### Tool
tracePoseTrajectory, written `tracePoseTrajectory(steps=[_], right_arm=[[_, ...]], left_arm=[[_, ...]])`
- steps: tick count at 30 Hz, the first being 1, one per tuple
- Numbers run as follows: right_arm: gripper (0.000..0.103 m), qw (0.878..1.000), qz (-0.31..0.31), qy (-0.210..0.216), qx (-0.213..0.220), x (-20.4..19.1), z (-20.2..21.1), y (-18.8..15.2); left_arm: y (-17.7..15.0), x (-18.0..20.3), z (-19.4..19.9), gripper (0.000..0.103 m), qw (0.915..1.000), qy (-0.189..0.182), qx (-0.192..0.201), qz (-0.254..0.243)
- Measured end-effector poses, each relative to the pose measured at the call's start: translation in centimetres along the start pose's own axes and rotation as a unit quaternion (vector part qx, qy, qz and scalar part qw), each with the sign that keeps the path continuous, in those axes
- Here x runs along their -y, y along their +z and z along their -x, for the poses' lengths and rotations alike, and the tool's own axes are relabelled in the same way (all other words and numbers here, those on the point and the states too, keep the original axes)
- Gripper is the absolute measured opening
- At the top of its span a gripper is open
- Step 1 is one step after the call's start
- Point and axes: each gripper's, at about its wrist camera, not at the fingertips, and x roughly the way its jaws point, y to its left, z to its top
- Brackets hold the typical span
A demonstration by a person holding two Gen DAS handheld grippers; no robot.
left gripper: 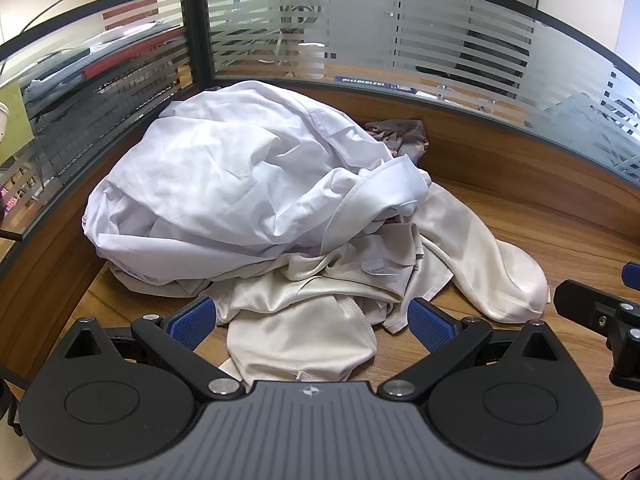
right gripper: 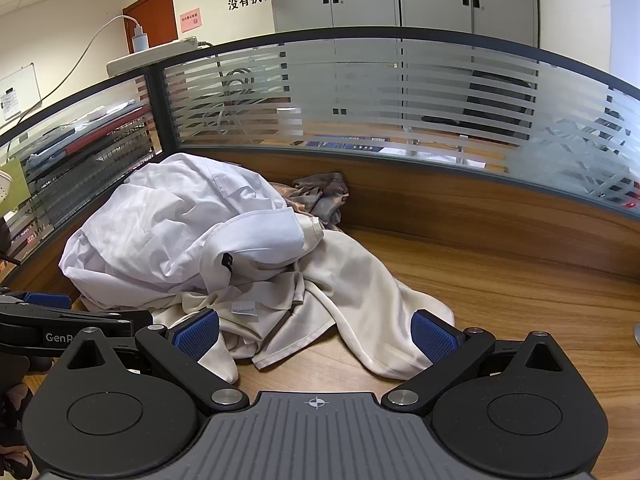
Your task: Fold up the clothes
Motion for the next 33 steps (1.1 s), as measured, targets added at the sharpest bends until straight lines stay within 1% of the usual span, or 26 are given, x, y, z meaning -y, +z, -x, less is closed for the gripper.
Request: tracePoseTrajectory(steps=[26,33], right_arm=[[0.102,1.000,0.004,0.005,-0.016,-0.1,-1.1,0.4],[0.102,1.000,0.005,0.008,-0.024,-0.2,-1.6,0.4]], left_arm=[[0.2,-0.2,-0.8,0.103,0.9999,0.004,-0.011,0.005],[0.2,-0.9,-1.1,0.103,0.9998,0.000,-0.014,0.015]])
